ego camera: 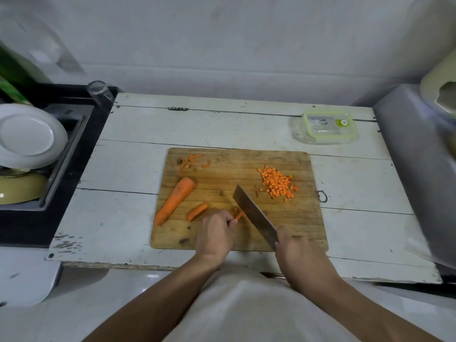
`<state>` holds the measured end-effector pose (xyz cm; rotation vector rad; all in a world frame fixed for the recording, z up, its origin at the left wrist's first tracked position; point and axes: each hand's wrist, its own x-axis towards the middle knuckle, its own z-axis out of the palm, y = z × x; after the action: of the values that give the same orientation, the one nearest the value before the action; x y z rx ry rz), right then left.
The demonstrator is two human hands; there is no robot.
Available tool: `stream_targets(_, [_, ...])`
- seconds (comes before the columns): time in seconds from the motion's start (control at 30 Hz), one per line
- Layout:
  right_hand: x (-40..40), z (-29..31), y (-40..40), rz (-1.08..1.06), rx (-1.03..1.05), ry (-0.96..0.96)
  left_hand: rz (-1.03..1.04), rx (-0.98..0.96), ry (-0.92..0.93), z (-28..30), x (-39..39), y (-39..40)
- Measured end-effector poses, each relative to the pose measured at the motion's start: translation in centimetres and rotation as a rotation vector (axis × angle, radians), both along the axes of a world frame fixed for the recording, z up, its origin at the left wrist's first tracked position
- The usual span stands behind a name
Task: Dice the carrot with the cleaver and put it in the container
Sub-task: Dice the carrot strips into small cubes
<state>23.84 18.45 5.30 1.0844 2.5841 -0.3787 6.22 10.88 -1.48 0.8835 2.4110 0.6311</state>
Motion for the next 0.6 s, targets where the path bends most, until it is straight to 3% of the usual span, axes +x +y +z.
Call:
stream_targets(0.17, [-1.3, -1.1, -0.6, 0.091, 0.0, -0.08, 0.02, 0.021, -0.004, -0.4, 0.1, 0.0])
stream_targets(0.43, [-1.5, -0.1, 1.4, -0.042, -0.081, 0.089, 0.02, 0.062, -0.076, -0.6, 0.1, -0.8])
stream_targets(0.6, [0.1, 1.0, 0.8, 0.018, -0.058, 0.057, 0.06, 0.036, -0.055, -0.3, 0.2, -0.6])
